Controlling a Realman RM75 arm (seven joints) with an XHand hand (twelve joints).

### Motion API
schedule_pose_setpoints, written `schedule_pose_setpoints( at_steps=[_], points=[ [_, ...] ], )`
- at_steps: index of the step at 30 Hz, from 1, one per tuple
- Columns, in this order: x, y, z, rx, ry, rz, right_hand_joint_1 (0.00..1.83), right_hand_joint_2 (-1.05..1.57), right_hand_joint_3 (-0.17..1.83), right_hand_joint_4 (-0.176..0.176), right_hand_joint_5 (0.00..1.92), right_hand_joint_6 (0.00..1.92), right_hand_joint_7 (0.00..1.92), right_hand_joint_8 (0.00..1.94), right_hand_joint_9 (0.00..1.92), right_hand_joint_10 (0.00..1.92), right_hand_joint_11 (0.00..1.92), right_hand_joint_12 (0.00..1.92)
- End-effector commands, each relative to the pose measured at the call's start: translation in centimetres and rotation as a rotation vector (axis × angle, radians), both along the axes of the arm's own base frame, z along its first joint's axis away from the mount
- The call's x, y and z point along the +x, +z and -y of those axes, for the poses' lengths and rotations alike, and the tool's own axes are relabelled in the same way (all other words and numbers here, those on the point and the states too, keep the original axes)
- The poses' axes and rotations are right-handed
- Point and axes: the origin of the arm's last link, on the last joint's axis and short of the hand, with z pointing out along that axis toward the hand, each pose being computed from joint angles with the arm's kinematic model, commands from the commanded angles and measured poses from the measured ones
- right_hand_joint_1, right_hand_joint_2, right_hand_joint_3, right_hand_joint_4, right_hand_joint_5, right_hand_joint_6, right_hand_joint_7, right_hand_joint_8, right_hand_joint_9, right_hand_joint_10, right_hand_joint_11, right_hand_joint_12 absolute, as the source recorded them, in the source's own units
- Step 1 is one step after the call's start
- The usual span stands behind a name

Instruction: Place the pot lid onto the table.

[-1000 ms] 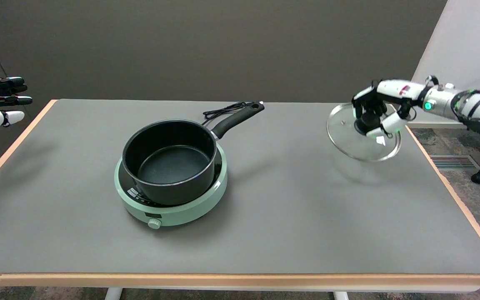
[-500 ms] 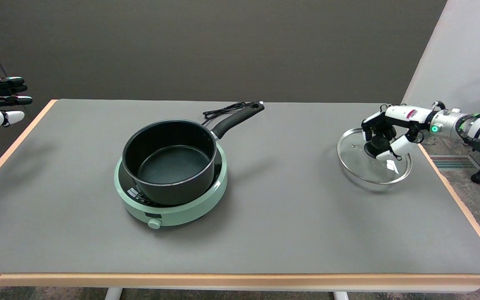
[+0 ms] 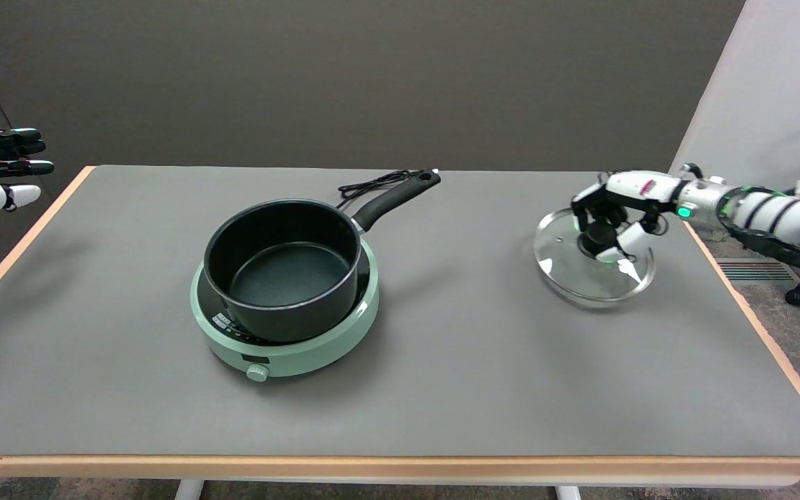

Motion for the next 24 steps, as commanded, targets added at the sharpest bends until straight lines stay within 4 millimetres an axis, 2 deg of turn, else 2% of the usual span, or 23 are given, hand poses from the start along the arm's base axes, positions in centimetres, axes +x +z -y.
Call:
schedule_pose_setpoints(
  at_steps=[1,6,10,18,24],
  points=[
    [1.3,-6.9,7.6,0.137,0.043,-0.087,1.37,0.77,0.78,0.176,0.69,1.25,0.93,1.34,0.83,1.53,0.69,1.69],
    [1.2,-7.1,9.1,0.115,0.037,-0.094,1.37,0.76,0.78,0.176,0.68,1.26,0.93,1.34,0.83,1.53,0.69,1.68],
    [0.3,-6.8,9.6,0.074,0.02,-0.087,1.37,0.76,0.78,0.176,0.68,1.26,0.93,1.34,0.83,1.53,0.69,1.67],
    [-1.1,-5.2,9.7,0.001,-0.015,-0.109,1.37,0.76,0.79,0.176,0.69,1.26,0.94,1.33,0.83,1.52,0.7,1.65],
    [-1.3,-5.3,9.8,-0.004,-0.018,-0.112,1.37,0.75,0.79,0.176,0.69,1.26,0.94,1.33,0.84,1.52,0.71,1.66]
  ],
)
